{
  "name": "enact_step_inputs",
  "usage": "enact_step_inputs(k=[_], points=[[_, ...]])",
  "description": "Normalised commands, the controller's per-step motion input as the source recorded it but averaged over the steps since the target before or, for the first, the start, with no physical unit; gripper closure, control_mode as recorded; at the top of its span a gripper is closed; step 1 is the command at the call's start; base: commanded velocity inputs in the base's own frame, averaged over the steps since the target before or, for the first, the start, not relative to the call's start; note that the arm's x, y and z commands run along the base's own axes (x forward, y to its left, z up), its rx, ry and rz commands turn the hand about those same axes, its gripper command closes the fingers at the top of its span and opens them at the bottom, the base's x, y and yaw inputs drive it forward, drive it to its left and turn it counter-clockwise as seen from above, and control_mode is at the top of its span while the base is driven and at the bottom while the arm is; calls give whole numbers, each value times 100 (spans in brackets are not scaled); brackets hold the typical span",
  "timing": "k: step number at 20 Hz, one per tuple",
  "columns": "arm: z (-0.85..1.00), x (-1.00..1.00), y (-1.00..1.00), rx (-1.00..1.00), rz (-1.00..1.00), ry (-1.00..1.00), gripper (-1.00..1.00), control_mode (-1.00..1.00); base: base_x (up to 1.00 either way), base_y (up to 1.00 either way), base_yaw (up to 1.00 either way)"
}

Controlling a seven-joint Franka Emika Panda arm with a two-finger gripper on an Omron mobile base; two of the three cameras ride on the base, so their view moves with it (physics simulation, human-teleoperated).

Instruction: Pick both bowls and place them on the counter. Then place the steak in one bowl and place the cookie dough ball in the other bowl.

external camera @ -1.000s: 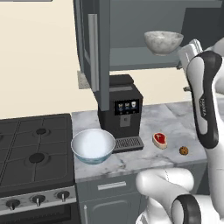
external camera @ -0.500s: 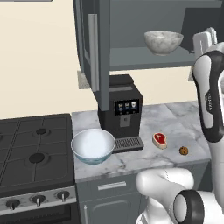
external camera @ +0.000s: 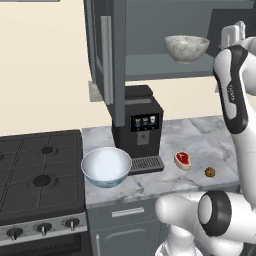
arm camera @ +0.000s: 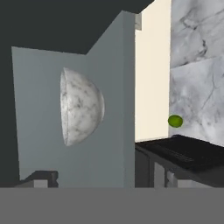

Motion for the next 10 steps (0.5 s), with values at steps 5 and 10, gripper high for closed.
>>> enact_step_inputs(k=[5, 10], points=[[14, 41, -16, 9, 0, -4, -100, -100, 0, 0, 0], [6, 42, -2, 2, 0, -3, -100, -100, 0, 0, 0]])
